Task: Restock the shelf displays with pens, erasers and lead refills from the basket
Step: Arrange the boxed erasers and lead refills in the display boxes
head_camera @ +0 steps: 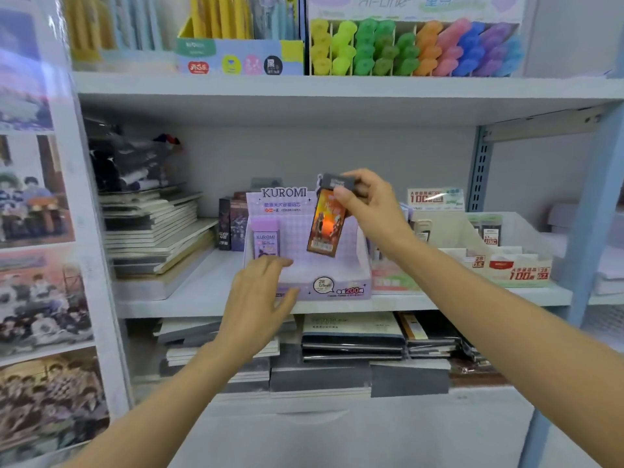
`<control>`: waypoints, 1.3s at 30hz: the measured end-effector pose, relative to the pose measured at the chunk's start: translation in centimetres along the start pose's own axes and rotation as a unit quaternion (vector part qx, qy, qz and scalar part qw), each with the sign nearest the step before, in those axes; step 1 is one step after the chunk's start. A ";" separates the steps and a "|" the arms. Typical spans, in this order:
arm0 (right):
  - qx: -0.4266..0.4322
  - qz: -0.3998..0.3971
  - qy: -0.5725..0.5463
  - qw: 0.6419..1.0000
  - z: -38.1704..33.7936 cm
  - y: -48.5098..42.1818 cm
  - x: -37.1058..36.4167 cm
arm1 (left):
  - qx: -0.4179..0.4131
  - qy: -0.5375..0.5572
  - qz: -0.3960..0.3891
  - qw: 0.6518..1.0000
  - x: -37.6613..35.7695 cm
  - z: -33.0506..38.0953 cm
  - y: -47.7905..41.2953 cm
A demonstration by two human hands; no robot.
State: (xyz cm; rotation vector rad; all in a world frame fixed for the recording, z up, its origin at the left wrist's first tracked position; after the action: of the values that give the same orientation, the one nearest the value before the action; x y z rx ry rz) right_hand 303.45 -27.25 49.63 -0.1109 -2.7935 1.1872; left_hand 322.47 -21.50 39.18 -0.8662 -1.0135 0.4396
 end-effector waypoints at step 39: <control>0.205 -0.034 0.240 0.948 4.9 3.1 -4.3 | -0.064 -0.104 0.030 0.992 -1.9 -1.2 3.5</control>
State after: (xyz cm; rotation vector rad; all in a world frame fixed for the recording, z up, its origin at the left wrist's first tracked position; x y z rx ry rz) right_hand 307.22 -29.05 43.71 -0.2305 -2.0782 1.4616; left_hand 322.78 -21.19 35.00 -0.9824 -1.2193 0.5282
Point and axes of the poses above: each hand's wrist, its own y-axis away from the middle knuckle, its own x-axis out of the back of the hand, z = x × y, the point moved 1 cm from there along -y, towards the middle knuckle, and after that the axes turned 9 degrees about z, right-handed, at the moved point
